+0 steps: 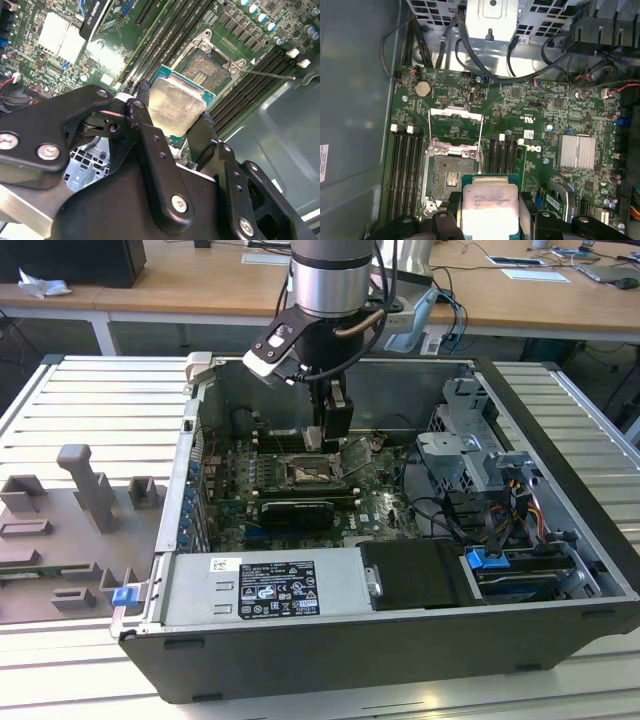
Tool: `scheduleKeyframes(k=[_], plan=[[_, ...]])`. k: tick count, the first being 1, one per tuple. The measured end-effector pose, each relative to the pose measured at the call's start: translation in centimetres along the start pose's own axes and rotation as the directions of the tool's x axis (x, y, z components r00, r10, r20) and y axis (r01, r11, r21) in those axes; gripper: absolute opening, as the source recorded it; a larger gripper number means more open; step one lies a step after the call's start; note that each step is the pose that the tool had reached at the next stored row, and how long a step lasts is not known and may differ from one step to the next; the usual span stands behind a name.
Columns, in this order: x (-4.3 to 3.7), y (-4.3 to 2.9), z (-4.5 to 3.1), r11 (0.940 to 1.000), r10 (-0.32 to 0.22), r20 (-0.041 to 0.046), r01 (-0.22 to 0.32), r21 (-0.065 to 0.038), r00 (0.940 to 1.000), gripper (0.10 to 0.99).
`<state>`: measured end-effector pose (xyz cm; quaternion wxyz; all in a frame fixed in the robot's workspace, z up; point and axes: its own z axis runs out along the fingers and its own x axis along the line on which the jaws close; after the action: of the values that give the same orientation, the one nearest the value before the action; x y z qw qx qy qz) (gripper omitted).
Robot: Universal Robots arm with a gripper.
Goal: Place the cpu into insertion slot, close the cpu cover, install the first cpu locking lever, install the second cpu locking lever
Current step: 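Place the cpu into insertion slot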
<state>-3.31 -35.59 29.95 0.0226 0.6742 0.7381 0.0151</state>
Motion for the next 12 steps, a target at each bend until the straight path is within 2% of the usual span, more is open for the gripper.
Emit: scheduleKeyframes(k=[2,7,12], plan=[[0.0,0.01,0.09,1.0,0.007,0.0034,-0.007,0.001,1.0,0.541],[0.03,-0.12,0.69,0.9999,0.011,0.004,-0.011,0.001,0.9999,0.541],[0.03,-0.15,0.97,0.9999,0.011,0.0042,-0.011,0.001,0.9999,0.541]])
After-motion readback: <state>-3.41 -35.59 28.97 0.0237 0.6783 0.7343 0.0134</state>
